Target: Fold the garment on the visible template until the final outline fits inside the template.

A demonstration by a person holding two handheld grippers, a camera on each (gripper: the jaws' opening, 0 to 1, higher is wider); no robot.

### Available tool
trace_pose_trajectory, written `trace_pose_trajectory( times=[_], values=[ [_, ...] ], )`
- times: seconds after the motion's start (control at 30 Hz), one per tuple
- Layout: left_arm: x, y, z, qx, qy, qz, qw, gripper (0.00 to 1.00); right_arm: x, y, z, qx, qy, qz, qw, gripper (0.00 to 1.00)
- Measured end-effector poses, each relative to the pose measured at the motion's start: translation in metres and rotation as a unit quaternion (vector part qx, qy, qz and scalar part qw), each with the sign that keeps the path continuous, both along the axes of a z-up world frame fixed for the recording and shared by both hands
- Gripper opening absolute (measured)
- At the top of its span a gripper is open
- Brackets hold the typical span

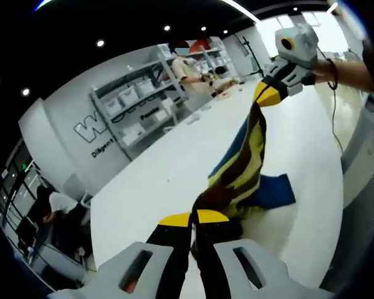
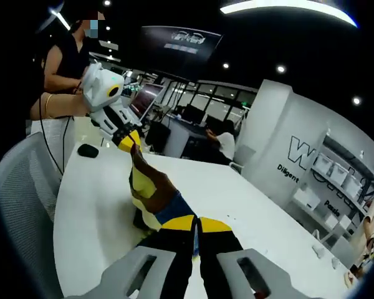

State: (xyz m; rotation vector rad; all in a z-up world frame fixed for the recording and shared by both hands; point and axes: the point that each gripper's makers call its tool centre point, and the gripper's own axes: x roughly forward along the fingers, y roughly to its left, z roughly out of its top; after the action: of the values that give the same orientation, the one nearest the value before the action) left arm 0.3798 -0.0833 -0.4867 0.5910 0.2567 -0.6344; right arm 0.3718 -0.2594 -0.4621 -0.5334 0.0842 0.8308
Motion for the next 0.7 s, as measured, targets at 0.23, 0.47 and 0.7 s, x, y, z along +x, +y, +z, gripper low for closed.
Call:
trace_pose_trajectory(
  times=[0.23, 0.47, 0.7],
  values=[
    [0.034, 0.001, 0.009, -0.015, 0.009, 0.016, 0.9997, 0.01, 0.027, 0.004, 0.006, -0.003, -0.010, -0.008, 0.9999, 0.00],
    [0.071, 0.001, 0.008, -0.011, 0.026, 0.037, 0.9989, 0.01, 0.067, 0.005, 0.011, -0.014, -0.029, -0.034, 0.9989, 0.00],
    [0.111, 0.002, -0.007, -0.006, 0.041, 0.051, 0.9979, 0.01, 0.110, 0.003, -0.003, -0.034, -0.018, -0.066, 0.9971, 0.00]
  ],
)
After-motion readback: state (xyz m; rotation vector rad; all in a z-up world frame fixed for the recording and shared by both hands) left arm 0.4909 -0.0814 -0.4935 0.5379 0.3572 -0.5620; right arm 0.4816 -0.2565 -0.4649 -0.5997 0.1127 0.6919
